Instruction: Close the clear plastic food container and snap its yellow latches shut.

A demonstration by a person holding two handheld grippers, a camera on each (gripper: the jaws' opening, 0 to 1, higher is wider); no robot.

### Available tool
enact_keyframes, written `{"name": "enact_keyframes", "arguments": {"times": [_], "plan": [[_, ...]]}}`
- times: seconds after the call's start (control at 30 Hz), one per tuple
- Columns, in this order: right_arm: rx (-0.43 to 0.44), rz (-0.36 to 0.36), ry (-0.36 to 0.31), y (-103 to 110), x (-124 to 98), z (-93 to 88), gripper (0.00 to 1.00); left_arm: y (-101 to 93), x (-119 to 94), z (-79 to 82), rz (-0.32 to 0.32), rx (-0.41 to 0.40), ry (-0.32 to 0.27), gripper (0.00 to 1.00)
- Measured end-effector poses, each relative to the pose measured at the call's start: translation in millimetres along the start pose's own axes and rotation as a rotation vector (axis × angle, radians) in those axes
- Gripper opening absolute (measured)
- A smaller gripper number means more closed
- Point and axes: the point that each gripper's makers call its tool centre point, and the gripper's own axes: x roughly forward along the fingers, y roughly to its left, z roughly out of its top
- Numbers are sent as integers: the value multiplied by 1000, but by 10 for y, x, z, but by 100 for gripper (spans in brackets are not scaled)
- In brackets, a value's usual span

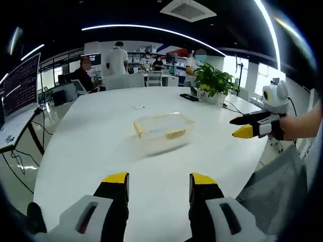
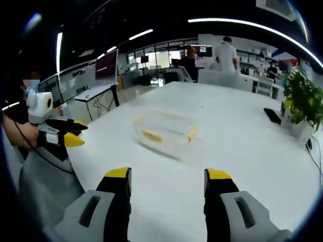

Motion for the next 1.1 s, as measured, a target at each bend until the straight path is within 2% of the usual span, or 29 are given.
{"name": "enact_keyframes", "arguments": {"times": [0.17,0.23,0.33,0.47,0.53,0.7,0.9,1.1], "plan": [[6,-21,-29,52,-124,-27,55,-74,-118,6,9,-22,-24,42],[5,-23,-30,85,-167,-56,55,-100,-143,73,13,-13,-42,42],[-13,-23,-23,129,-208,-64,54,-148,-206,132,18,-45,-73,42],[-52,-42,-74,151,-274,15,52,-190,-260,132,34,0,-96,41],[-99,-44,-83,170,-270,24,51,-181,-269,156,30,-14,-113,41],[-116,-25,-90,224,-266,29,52,-120,-279,143,57,-29,-115,42],[-96,-15,-83,218,-258,13,52,-113,-284,153,70,-20,-122,42],[-89,-5,-89,236,-260,22,54,-85,-306,184,73,-61,-144,43]]}}
